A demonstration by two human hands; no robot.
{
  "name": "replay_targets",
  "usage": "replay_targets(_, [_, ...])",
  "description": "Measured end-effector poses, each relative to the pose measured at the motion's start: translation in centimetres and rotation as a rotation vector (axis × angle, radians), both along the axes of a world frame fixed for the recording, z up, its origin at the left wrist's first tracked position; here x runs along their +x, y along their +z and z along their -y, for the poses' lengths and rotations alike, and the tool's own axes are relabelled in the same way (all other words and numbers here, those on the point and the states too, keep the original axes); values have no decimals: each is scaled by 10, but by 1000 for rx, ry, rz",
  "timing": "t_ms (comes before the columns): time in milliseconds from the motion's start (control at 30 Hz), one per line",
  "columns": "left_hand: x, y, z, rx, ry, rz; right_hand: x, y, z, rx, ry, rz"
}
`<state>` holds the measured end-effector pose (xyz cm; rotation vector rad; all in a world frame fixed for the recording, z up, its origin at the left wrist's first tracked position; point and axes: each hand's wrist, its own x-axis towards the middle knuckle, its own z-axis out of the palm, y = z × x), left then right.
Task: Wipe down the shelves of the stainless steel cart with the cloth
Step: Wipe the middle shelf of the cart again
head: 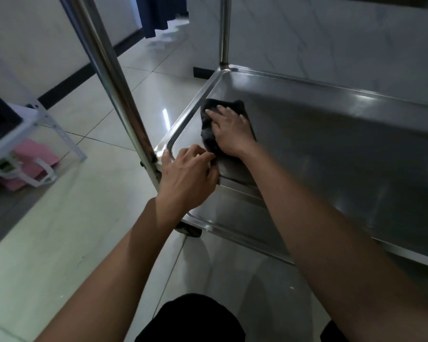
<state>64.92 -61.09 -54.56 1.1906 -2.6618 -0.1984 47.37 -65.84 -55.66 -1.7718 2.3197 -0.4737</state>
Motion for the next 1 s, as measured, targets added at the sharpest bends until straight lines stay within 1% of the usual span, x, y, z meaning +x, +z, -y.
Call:
replay_targets(133, [-17,7,-6,1,43,56,-31,-1,-36,-13,-80,4])
replay_targets(233, [-38,12,-13,10,56,53,-60,-4,-65,-22,-145,27])
replay_targets(433, [-109,22,-51,45,-155,69,-117,-4,-137,-44,-270,31])
replay_targets(567, [-159,26,-75,33,-272,79,-158,-6,-195,-33,-373,19])
replay_targets(733, [-198,19,-94,66,-293,136,-203,-6,-263,-60,-498,18])
replay_targets(833, [-202,9,-96,33,-300,123,-221,-6,-279,-29,-534,15])
replay_targets(1000, [-198,6,-89,74,-377,70,-225,-8,-270,-28,-552,-13])
